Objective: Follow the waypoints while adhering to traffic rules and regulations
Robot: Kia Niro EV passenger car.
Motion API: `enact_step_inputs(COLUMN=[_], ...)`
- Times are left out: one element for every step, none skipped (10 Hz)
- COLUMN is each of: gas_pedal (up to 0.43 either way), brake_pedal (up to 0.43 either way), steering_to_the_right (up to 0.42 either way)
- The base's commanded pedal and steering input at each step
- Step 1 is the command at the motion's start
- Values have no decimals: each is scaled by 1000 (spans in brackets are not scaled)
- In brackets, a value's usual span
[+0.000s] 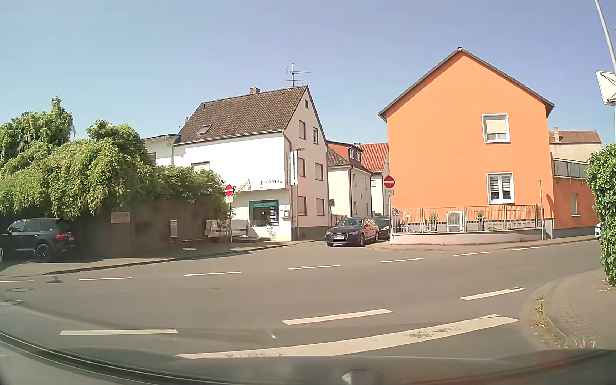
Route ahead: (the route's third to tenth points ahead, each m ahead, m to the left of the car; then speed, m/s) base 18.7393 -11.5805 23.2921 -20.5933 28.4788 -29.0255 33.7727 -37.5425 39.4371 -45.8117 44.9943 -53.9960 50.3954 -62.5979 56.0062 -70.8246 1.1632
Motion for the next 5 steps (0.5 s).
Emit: enact_step_inputs(gas_pedal=[98, 98, 98, 98, 98], brake_pedal=[30, 30, 30, 30, 30], steering_to_the_right=[2, 2, 2, 2, 2])
